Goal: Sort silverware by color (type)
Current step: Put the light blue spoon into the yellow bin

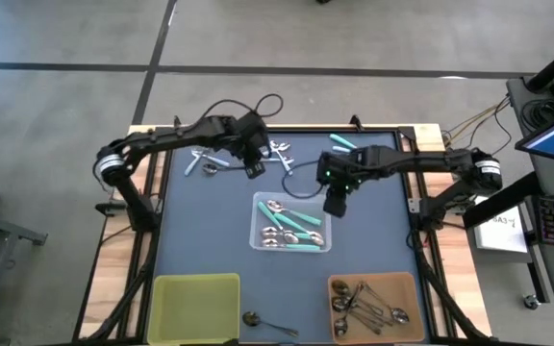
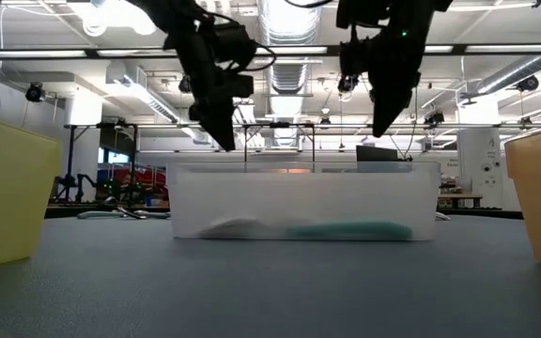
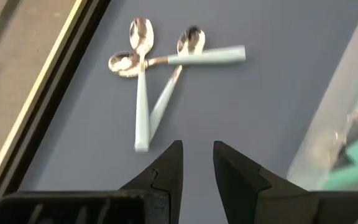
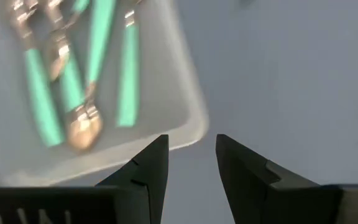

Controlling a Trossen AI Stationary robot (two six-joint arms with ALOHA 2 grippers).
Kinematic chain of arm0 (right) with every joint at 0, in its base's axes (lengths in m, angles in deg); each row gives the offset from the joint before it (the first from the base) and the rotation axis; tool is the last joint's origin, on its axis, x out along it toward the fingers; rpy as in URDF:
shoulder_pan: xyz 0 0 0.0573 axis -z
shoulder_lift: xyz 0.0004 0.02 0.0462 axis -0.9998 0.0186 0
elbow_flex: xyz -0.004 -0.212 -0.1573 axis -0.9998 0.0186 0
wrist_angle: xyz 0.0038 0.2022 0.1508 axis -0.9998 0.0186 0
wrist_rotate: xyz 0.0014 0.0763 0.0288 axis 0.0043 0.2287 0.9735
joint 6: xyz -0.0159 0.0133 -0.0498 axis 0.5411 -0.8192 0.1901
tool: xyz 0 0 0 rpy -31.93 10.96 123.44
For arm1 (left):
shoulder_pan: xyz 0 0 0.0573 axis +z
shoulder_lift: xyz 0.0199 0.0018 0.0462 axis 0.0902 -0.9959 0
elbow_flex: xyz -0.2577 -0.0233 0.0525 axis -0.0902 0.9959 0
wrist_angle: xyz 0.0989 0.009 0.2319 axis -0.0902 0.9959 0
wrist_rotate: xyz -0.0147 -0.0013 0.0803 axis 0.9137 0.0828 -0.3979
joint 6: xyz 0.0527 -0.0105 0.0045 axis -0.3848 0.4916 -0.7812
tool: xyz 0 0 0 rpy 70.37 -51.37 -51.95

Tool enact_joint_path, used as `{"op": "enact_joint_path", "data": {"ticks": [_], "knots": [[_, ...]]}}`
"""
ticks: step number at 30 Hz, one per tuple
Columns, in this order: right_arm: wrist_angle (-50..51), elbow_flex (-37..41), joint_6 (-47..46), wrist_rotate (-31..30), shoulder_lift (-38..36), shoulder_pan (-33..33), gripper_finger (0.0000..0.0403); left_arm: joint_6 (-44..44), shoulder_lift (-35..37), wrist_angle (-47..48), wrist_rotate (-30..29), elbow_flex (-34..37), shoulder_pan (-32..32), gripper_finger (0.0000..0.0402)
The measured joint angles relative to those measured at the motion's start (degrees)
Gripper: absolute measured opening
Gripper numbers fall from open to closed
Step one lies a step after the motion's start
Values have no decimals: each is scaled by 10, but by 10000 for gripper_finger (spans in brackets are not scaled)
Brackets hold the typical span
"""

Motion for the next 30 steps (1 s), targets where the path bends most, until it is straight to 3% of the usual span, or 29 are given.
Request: {"op": "enact_joint_path", "data": {"ticks": [5, 16, 30], "knots": [[-33, 0, 1, -4, 1, 48, 124, 11, -57, -17, 68, -38, 39, 71], [-40, 0, 0, -3, 2, 91, 123, -22, -208, 38, 78, -157, 95, 75], [-48, 0, -8, -3, 2, 108, 123, -52, -262, 59, 53, -222, 98, 131]]}}
